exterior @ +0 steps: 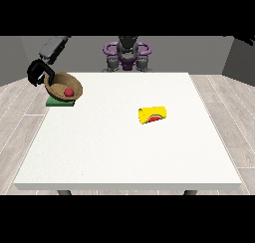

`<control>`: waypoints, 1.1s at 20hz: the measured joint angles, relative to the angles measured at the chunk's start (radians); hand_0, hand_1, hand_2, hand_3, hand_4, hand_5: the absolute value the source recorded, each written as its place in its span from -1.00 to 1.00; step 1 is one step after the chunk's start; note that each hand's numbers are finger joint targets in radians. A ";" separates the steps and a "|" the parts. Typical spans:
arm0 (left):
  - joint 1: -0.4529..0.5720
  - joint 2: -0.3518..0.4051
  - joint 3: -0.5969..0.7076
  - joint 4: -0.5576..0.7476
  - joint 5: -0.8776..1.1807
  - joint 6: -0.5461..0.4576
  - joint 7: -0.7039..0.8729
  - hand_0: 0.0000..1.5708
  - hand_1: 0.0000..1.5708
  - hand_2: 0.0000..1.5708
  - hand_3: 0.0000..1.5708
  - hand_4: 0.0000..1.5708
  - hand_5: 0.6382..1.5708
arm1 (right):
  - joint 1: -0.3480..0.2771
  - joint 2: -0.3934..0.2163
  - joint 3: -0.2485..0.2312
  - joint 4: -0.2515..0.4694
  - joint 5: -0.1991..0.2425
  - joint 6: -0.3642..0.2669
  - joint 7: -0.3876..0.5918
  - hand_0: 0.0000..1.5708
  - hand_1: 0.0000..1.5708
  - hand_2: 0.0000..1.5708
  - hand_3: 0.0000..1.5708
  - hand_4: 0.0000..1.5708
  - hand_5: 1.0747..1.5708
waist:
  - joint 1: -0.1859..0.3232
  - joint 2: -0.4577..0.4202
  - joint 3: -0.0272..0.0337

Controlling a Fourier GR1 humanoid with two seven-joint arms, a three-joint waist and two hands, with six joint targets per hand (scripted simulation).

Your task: Pick the cup and pour the ball into the bowl, then pick the bowl and place it on the pad

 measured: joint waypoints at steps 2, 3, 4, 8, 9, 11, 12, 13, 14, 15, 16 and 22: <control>0.006 -0.007 -0.007 -0.013 0.003 0.005 -0.002 -1.00 -1.00 -1.00 -1.00 0.53 0.97 | 0.001 0.002 -0.011 0.018 -0.007 0.004 -0.018 1.00 1.00 1.00 -0.26 0.29 1.00 | 0.006 0.001 -0.0017; 0.009 -0.008 -0.009 -0.010 0.001 0.007 -0.010 -1.00 -1.00 -1.00 -1.00 0.53 0.97 | 0.001 0.008 -0.013 0.020 -0.011 0.005 -0.020 1.00 1.00 1.00 -0.30 0.30 1.00 | 0.003 0.002 -0.0025; 0.001 -0.001 -0.011 -0.013 0.006 0.006 -0.001 -1.00 -1.00 -1.00 -1.00 0.53 0.97 | -0.001 0.014 -0.018 0.026 -0.014 0.000 -0.030 1.00 1.00 1.00 -0.25 0.28 1.00 | 0.003 0.005 -0.0032; -0.013 0.031 0.002 0.001 0.023 0.000 -0.001 -1.00 -1.00 -1.00 -1.00 0.52 0.98 | -0.019 0.006 -0.060 0.052 -0.054 0.009 -0.026 1.00 1.00 1.00 0.29 -0.33 0.99 | -0.001 0.029 -0.0004; -0.011 0.029 -0.001 -0.008 0.027 0.000 0.003 -1.00 -1.00 -1.00 -1.00 0.52 0.98 | -0.020 0.001 -0.068 0.067 -0.057 -0.001 -0.023 1.00 1.00 1.00 0.48 -0.76 0.94 | 0.008 0.031 -0.0003; -0.006 0.030 -0.002 -0.029 0.035 0.004 0.009 -1.00 -1.00 -1.00 -1.00 0.52 0.98 | -0.011 -0.021 -0.082 0.094 -0.058 -0.001 -0.036 1.00 1.00 1.00 0.38 -1.00 0.91 | 0.014 0.038 0.0005; -0.009 0.038 0.000 -0.016 0.037 0.001 0.011 -1.00 -1.00 -1.00 -1.00 0.52 0.98 | -0.018 -0.027 -0.078 0.091 -0.053 -0.014 -0.025 1.00 1.00 1.00 0.24 -1.00 0.93 | 0.012 0.035 0.0009; -0.005 0.037 -0.004 -0.009 0.036 0.002 0.014 -1.00 -1.00 -1.00 -1.00 0.52 0.98 | -0.019 -0.031 -0.073 0.088 -0.045 -0.031 -0.015 0.98 0.98 0.93 0.19 -1.00 0.93 | 0.009 0.021 0.0008; -0.005 0.046 -0.001 -0.002 0.038 -0.004 0.011 -1.00 -1.00 -1.00 -1.00 0.52 0.98 | -0.020 -0.031 -0.072 0.085 -0.042 -0.044 -0.017 0.95 0.95 0.84 0.12 -1.00 0.93 | 0.009 0.019 0.0007; -0.011 0.057 0.003 0.011 0.039 -0.008 0.000 -1.00 -1.00 -1.00 -1.00 0.52 0.98 | -0.032 -0.037 -0.075 0.081 -0.044 -0.050 -0.014 0.92 0.92 0.80 0.05 -1.00 0.92 | 0.005 0.031 0.0009; -0.008 0.061 0.003 0.012 0.043 -0.014 0.002 -1.00 -1.00 -1.00 -1.00 0.51 0.98 | -0.028 -0.039 -0.079 0.086 -0.044 -0.056 -0.022 0.89 0.89 0.78 0.02 -1.00 0.89 | 0.005 0.031 0.0007; -0.005 0.096 0.015 0.071 0.034 -0.030 -0.059 -1.00 -1.00 -1.00 -1.00 0.51 0.99 | -0.053 0.012 -0.088 0.066 -0.061 -0.113 -0.040 0.84 0.84 0.75 -0.14 -1.00 0.86 | 0.003 0.058 0.0007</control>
